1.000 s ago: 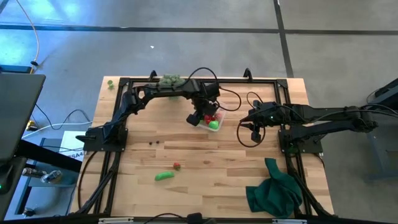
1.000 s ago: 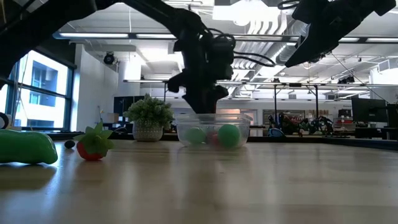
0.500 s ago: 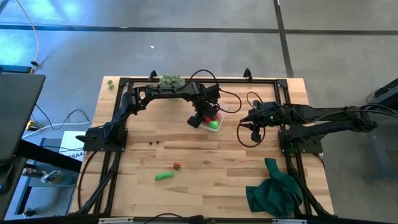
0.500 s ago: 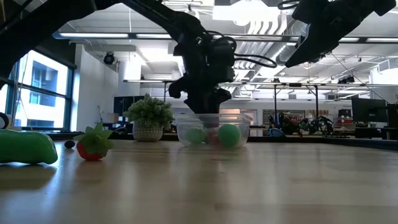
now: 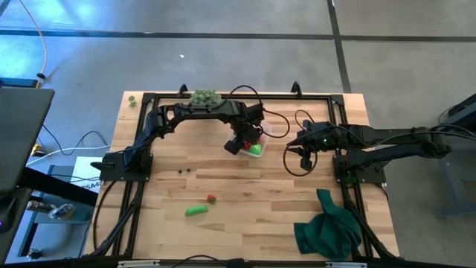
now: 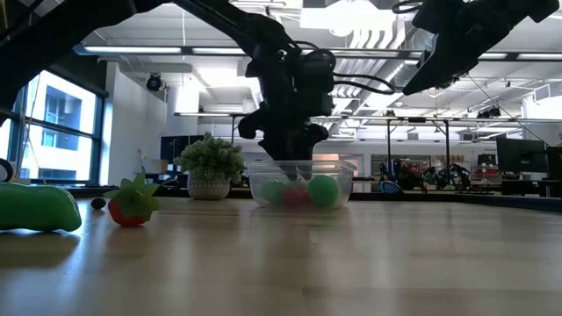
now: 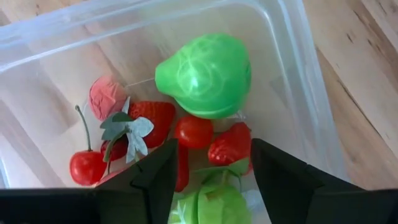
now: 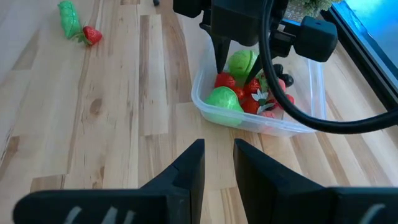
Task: Pick and placing Produce into tupperware
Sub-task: Put the pea into the transparent container
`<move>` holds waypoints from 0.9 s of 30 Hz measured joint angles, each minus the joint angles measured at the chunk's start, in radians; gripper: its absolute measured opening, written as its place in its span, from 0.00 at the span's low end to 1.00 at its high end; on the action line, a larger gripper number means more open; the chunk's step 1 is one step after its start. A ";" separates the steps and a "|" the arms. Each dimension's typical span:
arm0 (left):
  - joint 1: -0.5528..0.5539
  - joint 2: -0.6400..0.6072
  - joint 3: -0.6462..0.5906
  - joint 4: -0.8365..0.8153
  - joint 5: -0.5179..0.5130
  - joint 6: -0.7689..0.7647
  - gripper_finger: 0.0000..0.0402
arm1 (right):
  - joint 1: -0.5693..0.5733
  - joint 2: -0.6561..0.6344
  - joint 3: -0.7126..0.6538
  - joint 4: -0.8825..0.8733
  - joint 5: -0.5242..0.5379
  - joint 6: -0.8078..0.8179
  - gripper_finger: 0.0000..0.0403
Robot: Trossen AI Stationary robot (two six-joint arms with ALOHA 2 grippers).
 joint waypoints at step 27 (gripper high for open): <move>-0.004 -0.012 0.349 -0.617 -0.002 -0.211 0.37 | 0.000 0.000 0.000 0.000 0.003 0.000 0.19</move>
